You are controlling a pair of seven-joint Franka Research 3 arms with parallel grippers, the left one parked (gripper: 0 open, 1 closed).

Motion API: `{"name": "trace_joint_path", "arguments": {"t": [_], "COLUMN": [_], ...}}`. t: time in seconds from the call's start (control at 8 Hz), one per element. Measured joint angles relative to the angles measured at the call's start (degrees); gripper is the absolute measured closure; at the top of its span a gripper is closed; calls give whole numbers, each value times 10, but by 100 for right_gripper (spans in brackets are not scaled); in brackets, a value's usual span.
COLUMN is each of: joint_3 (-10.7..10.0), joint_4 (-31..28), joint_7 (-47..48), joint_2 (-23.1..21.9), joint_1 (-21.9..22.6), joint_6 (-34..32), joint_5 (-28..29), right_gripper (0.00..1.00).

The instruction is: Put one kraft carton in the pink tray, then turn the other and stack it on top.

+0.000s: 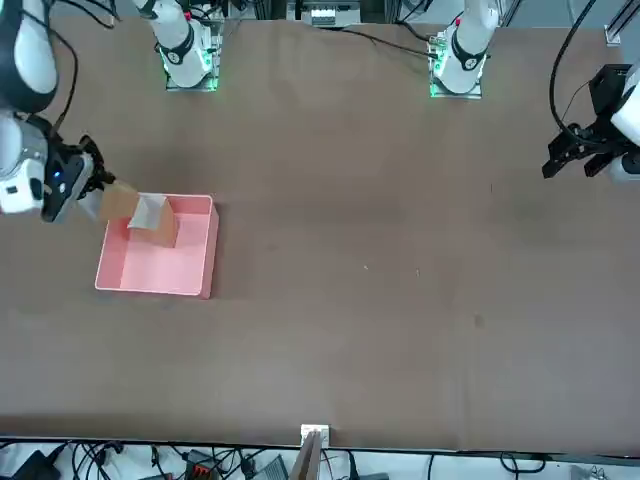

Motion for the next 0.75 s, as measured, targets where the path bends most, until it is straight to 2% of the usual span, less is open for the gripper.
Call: {"name": "trace_joint_path", "arguments": {"t": [0.25,0.75], "joint_3": [1,2], "joint_4": [-80,-146], "joint_7": [-60,-148], "joint_2": [-41,-47], "joint_1": [7,17], "joint_6": [64,165], "joint_5": [0,-22], "right_gripper": [99,99]}}
